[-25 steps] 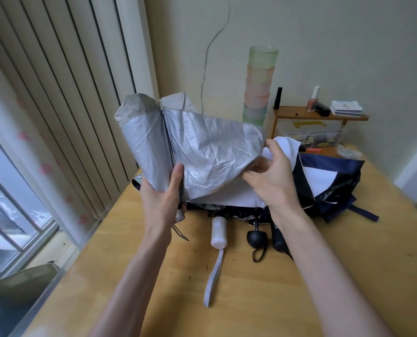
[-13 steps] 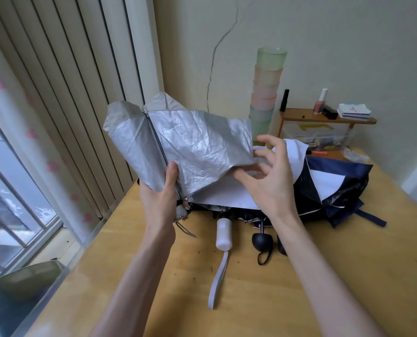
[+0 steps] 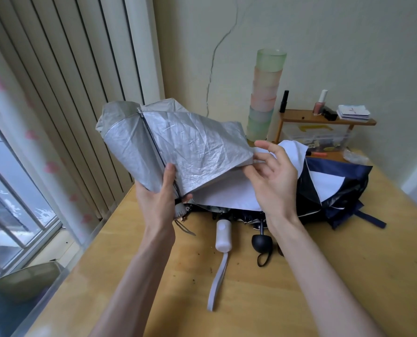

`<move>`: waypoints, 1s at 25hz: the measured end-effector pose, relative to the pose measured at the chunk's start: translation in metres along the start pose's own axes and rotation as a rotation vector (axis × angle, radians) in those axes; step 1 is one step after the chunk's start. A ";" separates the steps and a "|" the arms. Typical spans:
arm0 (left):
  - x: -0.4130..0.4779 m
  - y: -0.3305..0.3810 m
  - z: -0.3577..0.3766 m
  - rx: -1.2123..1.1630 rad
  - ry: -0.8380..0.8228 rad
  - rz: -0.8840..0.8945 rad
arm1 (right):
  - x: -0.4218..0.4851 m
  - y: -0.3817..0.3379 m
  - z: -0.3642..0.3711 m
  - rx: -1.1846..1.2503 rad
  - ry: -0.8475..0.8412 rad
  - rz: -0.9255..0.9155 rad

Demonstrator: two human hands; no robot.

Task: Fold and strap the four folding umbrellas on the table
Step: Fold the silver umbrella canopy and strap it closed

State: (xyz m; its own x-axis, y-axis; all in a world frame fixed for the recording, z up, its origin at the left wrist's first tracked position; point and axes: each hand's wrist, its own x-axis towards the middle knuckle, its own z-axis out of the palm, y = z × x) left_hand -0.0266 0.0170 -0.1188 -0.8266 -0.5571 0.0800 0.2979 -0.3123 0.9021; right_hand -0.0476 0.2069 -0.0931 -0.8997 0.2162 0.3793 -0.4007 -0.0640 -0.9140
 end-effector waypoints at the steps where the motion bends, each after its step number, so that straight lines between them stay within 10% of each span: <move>1: -0.002 0.002 0.001 -0.007 -0.003 0.004 | 0.001 0.001 0.000 0.069 -0.014 0.029; 10: 0.002 0.008 -0.005 0.035 -0.098 0.038 | 0.009 -0.007 -0.007 0.551 -0.135 0.352; 14: 0.000 0.010 -0.007 0.095 -0.169 0.041 | 0.009 -0.019 -0.007 0.265 -0.212 0.552; 25: -0.005 0.003 -0.004 0.174 -0.204 0.051 | 0.015 -0.008 -0.019 -0.052 0.003 0.141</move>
State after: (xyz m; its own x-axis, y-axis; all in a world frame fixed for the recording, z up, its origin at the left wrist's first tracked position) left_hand -0.0199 0.0154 -0.1177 -0.8968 -0.3970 0.1952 0.2699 -0.1413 0.9525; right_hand -0.0547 0.2288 -0.0831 -0.9458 0.2115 0.2463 -0.2608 -0.0429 -0.9644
